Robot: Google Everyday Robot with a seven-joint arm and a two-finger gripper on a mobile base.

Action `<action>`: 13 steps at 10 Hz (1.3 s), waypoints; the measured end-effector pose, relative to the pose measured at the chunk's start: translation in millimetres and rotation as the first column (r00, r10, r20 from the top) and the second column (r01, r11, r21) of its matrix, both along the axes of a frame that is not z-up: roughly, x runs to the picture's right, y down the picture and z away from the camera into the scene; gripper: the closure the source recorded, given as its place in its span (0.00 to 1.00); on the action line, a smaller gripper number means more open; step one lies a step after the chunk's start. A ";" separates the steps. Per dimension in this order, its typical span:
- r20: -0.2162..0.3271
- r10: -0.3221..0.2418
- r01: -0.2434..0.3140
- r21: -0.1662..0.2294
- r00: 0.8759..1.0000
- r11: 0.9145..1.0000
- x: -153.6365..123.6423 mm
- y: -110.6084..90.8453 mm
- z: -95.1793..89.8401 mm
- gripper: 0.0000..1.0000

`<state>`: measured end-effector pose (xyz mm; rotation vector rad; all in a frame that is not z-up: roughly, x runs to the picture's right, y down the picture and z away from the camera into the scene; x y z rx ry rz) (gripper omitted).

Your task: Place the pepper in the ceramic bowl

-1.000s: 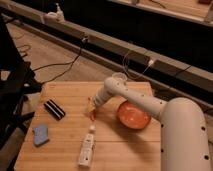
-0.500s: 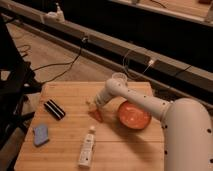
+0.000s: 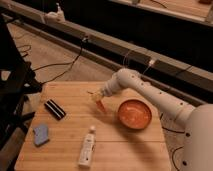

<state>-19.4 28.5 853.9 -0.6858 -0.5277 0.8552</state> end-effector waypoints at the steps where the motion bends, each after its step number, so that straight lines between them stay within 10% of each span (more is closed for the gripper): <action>1: -0.004 0.014 -0.014 0.009 1.000 1.000 17.6 -9.6 -3.0 1.00; 8: -0.126 0.034 -0.035 0.000 0.991 0.999 167.2 -20.9 25.5 0.95; 13: -0.151 0.138 -0.148 -0.057 0.979 0.987 236.2 3.5 29.7 0.46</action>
